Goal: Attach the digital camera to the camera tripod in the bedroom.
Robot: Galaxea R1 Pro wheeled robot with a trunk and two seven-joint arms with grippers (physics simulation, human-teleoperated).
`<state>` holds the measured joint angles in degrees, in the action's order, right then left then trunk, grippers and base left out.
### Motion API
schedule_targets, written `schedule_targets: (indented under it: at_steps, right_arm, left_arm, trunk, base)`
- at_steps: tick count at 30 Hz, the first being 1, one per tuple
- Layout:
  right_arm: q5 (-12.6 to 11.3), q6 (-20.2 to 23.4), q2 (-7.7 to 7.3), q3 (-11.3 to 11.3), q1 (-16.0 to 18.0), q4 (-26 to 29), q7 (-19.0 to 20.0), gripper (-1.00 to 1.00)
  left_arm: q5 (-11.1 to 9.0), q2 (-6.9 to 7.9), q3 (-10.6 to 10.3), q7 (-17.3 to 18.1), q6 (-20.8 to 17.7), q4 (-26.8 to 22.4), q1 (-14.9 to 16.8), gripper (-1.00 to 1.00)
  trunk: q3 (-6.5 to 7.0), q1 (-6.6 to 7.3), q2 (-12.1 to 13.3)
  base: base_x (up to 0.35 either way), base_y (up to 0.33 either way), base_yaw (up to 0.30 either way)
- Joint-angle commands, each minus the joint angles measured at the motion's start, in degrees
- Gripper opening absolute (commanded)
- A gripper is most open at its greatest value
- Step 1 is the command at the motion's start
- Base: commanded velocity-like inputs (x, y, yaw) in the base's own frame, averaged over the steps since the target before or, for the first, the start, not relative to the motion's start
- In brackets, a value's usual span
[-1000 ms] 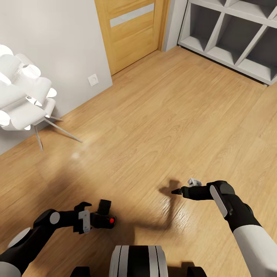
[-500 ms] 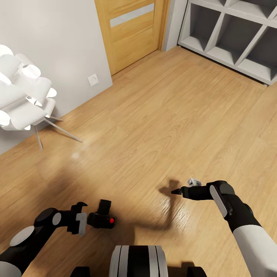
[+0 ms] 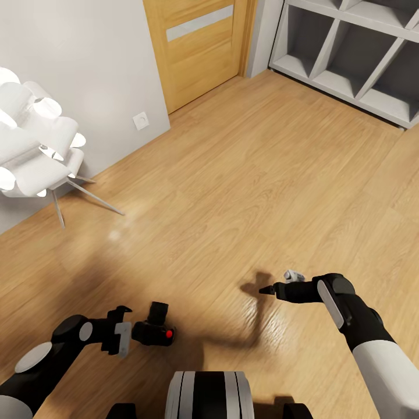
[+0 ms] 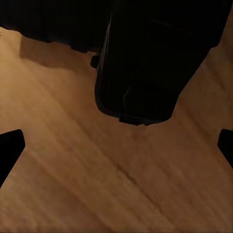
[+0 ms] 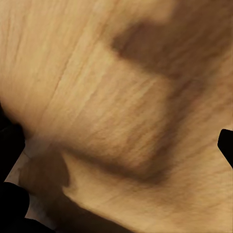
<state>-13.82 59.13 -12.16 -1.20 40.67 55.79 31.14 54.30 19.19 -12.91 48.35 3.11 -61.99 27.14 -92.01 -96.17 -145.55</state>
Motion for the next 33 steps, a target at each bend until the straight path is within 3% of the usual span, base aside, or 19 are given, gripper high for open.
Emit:
schedule_targets:
  at_steps: [1,13,27,33]
  right_arm:
    - [-0.1,0.2,-0.05,-0.1,0.0,0.0,0.1,1.0]
    - [-0.1,0.2,-0.05,-0.1,0.0,0.0,0.1,1.0]
    - [-0.1,0.2,-0.05,-0.1,0.0,0.0,0.1,1.0]
    - [-0.1,0.2,-0.07,-0.1,0.0,0.0,0.1,1.0]
  left_arm:
    - [0.5,0.0,-0.1,-0.1,0.0,-0.1,0.0,1.0]
    - [2.6,-0.04,-0.6,-0.4,-5.2,-0.6,0.0,1.0]
    - [3.3,-0.29,-0.6,-1.4,-6.0,-0.4,0.0,1.0]
    - [3.4,-1.69,-0.7,-2.8,-6.0,0.3,0.0,1.0]
  trunk:
    - [-0.03,0.01,0.0]
    - [-0.03,0.01,0.0]
    - [-0.03,0.01,0.0]
    - [-0.03,0.01,0.0]
  base:
    - [0.0,0.0,0.0]
    - [0.0,0.0,0.0]
    - [0.0,0.0,0.0]
    - [0.0,0.0,0.0]
